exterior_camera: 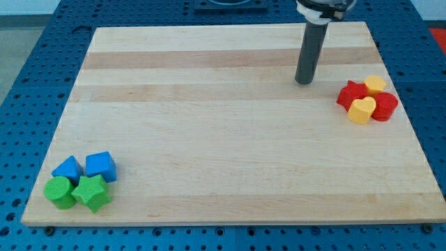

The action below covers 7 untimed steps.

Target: Move your arm towards the yellow hexagon

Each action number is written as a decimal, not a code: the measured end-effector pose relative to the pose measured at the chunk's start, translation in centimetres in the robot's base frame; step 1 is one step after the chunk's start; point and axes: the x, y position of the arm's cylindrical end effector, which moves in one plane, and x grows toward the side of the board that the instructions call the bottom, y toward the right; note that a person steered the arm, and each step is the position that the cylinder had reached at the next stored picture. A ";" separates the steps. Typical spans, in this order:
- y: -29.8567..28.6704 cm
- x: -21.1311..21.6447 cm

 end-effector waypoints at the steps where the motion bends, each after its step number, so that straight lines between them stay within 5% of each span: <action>1: 0.0 0.0; 7: 5.3 -1.5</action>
